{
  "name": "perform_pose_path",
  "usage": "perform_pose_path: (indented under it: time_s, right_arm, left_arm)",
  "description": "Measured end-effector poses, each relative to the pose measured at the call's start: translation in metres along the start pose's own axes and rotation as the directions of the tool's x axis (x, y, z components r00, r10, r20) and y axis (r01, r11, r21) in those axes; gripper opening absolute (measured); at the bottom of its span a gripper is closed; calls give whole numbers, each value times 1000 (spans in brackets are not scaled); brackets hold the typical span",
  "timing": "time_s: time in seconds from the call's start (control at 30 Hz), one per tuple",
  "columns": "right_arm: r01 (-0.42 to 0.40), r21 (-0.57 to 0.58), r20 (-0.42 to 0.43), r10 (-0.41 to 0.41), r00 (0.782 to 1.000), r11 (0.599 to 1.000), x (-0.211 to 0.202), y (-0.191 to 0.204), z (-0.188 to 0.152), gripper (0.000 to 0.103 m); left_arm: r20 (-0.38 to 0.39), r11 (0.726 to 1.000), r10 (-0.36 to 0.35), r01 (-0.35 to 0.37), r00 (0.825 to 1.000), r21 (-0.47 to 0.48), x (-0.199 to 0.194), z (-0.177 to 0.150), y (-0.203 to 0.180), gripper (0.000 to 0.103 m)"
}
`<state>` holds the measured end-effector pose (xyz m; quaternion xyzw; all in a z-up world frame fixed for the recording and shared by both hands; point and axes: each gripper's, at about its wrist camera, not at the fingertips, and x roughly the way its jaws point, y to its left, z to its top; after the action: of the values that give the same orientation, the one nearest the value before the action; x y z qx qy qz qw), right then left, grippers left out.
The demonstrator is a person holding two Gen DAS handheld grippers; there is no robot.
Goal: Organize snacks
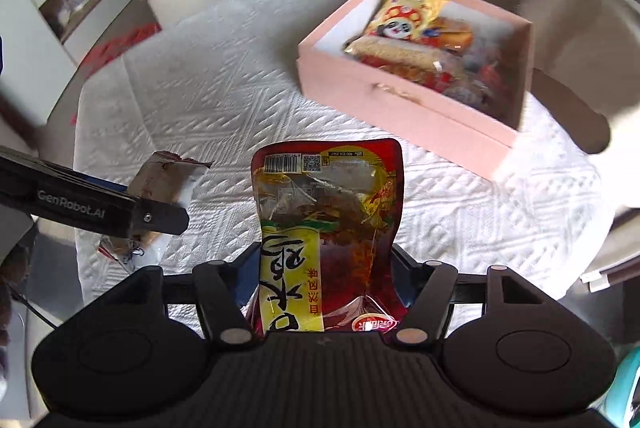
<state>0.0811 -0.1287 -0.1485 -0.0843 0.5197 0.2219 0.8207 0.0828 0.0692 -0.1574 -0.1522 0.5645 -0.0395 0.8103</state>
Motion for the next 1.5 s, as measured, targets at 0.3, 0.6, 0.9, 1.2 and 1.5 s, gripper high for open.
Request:
perform_pose_path:
  time_s: [0.3, 0.6, 0.9, 1.2, 1.5]
  right_arm:
    - [75, 103, 20, -78, 997, 992, -39, -39, -17, 66]
    - [89, 201, 51, -101, 994, 976, -44, -62, -18, 67]
    - [95, 209, 7, -98, 995, 973, -12, -63, 3, 67]
    - [128, 215, 230, -178, 957, 968, -35, -55, 72, 73]
    - [135, 260, 243, -200, 949, 956, 3, -58, 125, 88]
  left_arm:
    - [360, 946, -302, 232, 883, 224, -53, 132, -104, 83]
    - [327, 957, -265, 205, 907, 205, 4, 154, -100, 81]
    - [229, 975, -223, 215, 948, 61, 78, 169, -80, 73]
    - [449, 975, -188, 220, 873, -21, -1, 123, -7, 72]
    - [321, 986, -158, 134, 934, 96, -18, 70, -3, 16]
